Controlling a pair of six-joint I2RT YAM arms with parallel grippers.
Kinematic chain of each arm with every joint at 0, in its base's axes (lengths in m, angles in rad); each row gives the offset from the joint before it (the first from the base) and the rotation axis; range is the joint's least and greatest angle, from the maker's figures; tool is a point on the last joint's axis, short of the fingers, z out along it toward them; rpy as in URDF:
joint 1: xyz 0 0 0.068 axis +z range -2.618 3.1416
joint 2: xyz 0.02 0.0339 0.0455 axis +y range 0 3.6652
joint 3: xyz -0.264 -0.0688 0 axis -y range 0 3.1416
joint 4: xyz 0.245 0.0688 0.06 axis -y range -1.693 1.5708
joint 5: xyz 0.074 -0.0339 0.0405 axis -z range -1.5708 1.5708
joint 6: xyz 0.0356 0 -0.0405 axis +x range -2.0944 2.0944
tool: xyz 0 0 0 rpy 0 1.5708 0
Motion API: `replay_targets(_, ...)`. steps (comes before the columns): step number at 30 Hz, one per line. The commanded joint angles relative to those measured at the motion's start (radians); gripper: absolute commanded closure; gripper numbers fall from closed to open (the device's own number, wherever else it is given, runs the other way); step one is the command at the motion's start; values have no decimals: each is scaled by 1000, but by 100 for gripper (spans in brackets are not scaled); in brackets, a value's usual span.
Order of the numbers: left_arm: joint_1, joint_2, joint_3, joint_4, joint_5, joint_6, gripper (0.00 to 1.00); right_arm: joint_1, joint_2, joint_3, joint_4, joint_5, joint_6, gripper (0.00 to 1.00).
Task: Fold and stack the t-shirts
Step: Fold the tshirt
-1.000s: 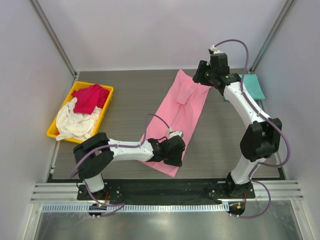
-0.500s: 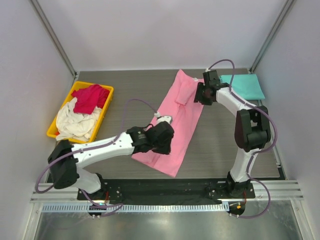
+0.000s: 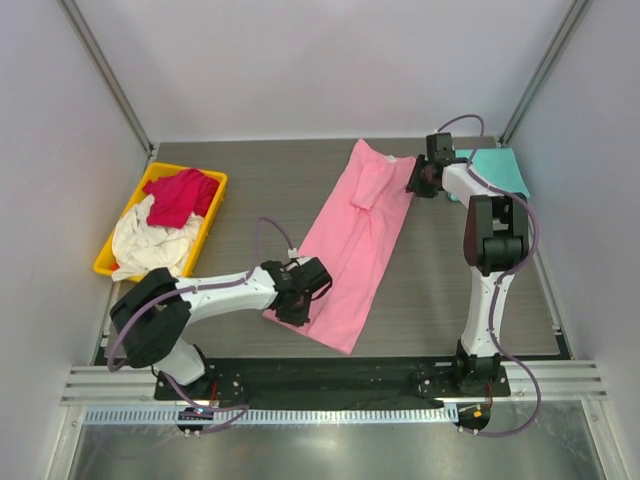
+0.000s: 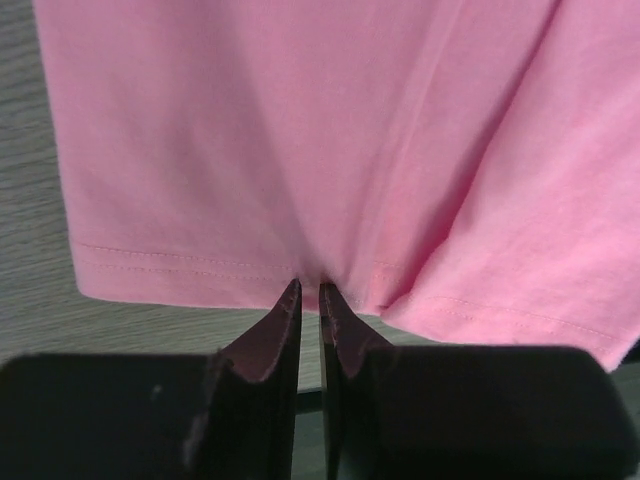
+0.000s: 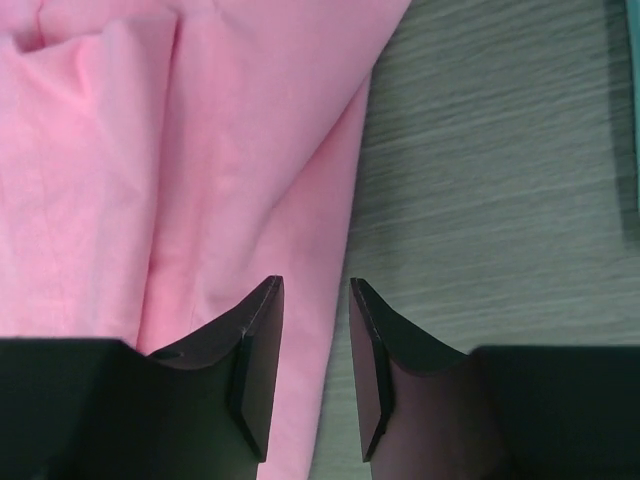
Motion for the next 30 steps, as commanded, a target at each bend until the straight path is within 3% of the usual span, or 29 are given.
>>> replay_targets(1, -12, 26, -25, 54, 32, -47, 88, -24, 42, 77, 51, -52, -21, 62)
replay_targets(10, -124, 73, 21, 70, 18, -135, 85, -68, 226, 275, 60, -180, -59, 71)
replay_targets(14, -158, 98, 92, 64, 38, -156, 77, -68, 283, 341, 57, -155, -82, 79)
replay_targets(15, -170, 104, 110, 58, 38, -156, 75, -67, 301, 357, 54, -145, -88, 86)
replay_targets(18, -183, 115, 186, 27, 24, -132, 68, -68, 357, 465, 46, -154, -107, 93)
replay_targets(22, -170, 104, 283, -68, -59, -57, 56, -67, 439, 608, 21, -200, -98, 89)
replay_targets(26, -83, 72, 292, -114, -48, -2, 53, -67, 490, 696, 23, -229, -79, 82)
replay_targets(30, 46, 12, 184, -90, 26, 43, 50, -67, 459, 700, -47, -174, -64, 61)
